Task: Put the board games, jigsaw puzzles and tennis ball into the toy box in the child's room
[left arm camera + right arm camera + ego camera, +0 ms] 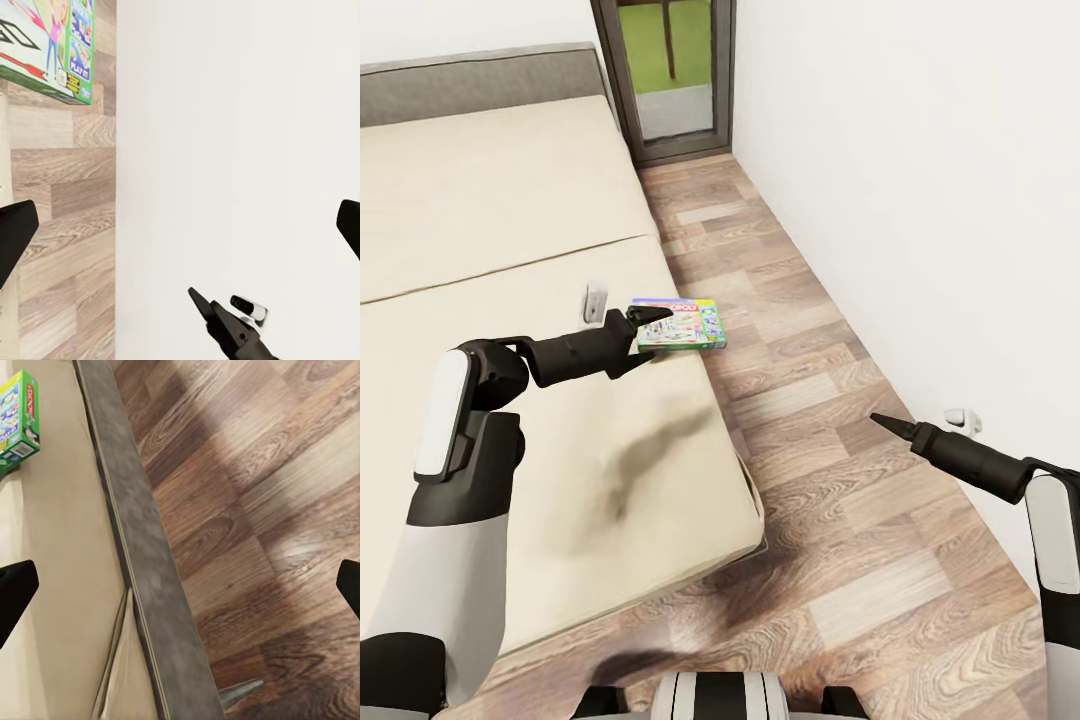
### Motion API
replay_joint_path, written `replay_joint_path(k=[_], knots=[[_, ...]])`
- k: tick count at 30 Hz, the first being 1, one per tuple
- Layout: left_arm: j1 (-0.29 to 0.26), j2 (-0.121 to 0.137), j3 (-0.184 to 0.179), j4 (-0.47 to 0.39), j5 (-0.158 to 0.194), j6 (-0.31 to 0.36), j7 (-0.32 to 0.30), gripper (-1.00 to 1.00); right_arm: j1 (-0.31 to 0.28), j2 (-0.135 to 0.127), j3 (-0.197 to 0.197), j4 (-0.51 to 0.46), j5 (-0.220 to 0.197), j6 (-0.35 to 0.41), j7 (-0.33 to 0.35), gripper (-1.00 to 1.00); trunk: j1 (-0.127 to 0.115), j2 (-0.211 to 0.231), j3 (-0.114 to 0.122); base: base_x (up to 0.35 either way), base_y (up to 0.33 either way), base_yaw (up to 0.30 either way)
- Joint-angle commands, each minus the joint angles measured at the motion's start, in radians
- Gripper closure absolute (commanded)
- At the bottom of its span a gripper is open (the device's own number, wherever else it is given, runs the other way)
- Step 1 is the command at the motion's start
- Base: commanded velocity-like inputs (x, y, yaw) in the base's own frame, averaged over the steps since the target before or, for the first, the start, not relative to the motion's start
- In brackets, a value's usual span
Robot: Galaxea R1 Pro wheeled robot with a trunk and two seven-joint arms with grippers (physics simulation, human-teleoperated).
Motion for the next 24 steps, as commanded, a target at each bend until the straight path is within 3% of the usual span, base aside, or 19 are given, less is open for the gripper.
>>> replay_joint_path(k=[1,15,24], knots=[[-0.001,-0.003,-0.001,-0.001,0.01,-0.001,0.01,-1.0,-0.001,-0.001,-0.002,0.0,0.006,0.004,0.012,-1.0,0.004,-0.007,-0.004,0.0,-0.004,0.008],[-0.004,-0.012,0.002,-0.001,0.006,-0.002,0.016,-1.0,-0.01,-0.017,-0.008,0.004,0.006,0.003,0.038,-1.0,0.058,-0.105,-0.048,0.0,-0.002,0.004],[-0.022,-0.015,0.001,-0.001,0.008,-0.001,0.079,-1.0,-0.088,-0.02,-0.035,0.083,0.004,0.002,0.038,-1.0,0.088,-0.161,-0.073,0.0,0.0,0.0]])
